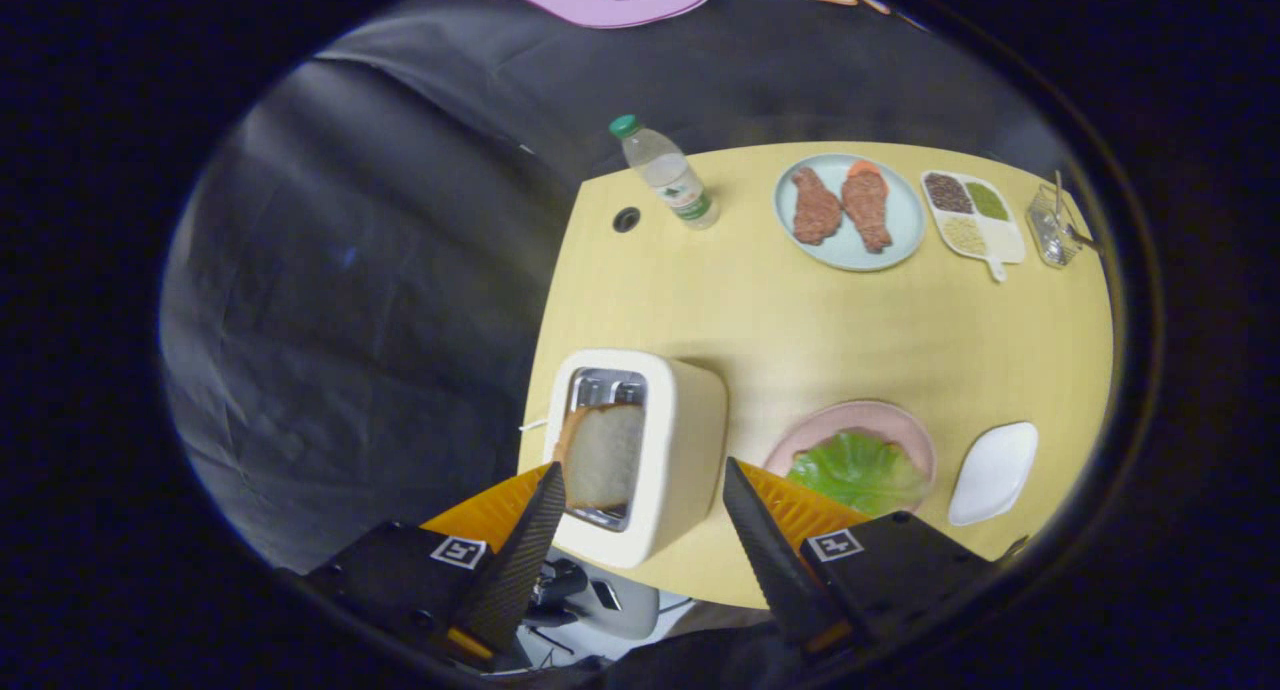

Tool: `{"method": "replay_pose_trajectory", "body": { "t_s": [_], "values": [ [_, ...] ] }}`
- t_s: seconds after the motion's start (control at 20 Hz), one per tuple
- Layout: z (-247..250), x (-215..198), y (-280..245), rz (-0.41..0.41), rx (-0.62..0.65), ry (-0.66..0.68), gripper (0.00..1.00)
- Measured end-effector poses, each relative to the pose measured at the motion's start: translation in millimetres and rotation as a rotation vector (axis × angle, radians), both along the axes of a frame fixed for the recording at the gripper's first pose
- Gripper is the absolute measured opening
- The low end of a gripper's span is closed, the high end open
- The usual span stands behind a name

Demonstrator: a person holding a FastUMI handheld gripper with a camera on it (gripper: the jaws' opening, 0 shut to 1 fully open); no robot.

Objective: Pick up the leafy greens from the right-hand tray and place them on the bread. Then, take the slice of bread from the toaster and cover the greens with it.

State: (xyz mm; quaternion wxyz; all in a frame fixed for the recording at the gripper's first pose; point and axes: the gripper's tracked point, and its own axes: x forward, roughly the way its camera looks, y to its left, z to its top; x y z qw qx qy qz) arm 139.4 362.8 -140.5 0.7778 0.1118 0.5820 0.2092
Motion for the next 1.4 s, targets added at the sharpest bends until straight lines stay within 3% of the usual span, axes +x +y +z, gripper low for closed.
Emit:
{"method": "replay_pose_trajectory", "body": {
  "t_s": [0.25, 0.85, 1.05, 1.2, 1.4],
  "values": [
    [-29.6, -9.8, 43.0, 0.028, -0.009, 0.075, 0.99],
    [-71.1, -16.0, 63.8, 0.105, -0.118, 0.101, 0.54],
    [-71.7, -10.3, 36.7, 0.1, -0.181, 0.101, 0.17],
    [-62.6, -13.0, 26.3, 0.093, -0.147, 0.113, 0.09],
    [-31.1, -9.6, 20.5, 0.083, -0.042, 0.099, 0.09]
  ]
}}
